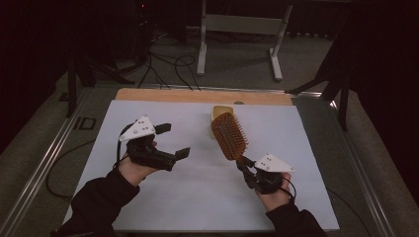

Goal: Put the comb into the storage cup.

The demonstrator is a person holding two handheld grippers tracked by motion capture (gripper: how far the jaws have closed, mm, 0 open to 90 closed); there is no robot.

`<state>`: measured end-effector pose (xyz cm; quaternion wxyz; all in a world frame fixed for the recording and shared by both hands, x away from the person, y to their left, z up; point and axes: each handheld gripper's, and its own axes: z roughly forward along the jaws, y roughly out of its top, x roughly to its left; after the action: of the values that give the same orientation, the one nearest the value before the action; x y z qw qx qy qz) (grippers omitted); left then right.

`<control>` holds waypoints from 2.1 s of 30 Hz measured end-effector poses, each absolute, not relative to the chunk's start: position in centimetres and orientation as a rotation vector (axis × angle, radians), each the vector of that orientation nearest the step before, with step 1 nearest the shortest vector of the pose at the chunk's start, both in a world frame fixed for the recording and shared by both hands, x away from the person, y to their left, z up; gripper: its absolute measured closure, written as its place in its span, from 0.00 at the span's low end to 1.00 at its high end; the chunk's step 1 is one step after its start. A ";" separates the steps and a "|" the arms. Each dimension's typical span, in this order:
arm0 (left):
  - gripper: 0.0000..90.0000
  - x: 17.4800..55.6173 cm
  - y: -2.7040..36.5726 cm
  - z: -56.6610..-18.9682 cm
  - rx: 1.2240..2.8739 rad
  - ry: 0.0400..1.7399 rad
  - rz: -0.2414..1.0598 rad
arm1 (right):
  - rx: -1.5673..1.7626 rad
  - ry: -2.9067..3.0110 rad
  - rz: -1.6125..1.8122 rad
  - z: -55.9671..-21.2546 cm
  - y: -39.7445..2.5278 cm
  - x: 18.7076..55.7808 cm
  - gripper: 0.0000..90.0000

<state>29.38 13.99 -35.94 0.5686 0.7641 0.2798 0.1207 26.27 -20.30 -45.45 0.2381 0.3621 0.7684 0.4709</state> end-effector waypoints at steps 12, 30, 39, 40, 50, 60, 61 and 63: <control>0.00 30.9 11.2 -34.7 1.797 0.674 0.232 | 0.994 2.102 1.294 -45.4 -20.3 26.3 0.82; 0.00 33.0 7.4 -35.1 1.784 0.742 0.167 | 0.987 2.100 1.294 -45.3 -20.3 26.3 0.82; 0.00 34.0 6.0 -36.1 1.785 0.820 0.134 | 0.986 2.094 1.292 -45.2 -20.1 26.2 0.82; 0.00 34.2 5.6 -36.2 1.780 0.824 0.107 | 0.985 2.091 1.296 -45.2 -20.1 26.2 0.82; 0.00 34.8 3.6 -36.8 1.758 0.859 0.037 | 0.980 2.102 1.294 -45.2 -20.0 26.2 0.82; 0.24 35.5 2.9 -37.8 1.706 0.910 -0.029 | 0.970 2.104 1.299 -45.1 -19.9 26.1 0.82; 0.29 35.5 3.0 -37.9 1.698 0.914 -0.036 | 0.970 2.107 1.302 -45.1 -19.9 26.1 0.82; 0.36 35.6 3.1 -38.0 1.688 0.908 -0.031 | 0.971 2.106 1.303 -45.1 -19.9 26.1 0.82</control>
<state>35.58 3.09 -38.01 0.5747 0.7207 0.3875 -0.0134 26.12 -19.87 -45.12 0.2384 0.3544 0.7690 0.4757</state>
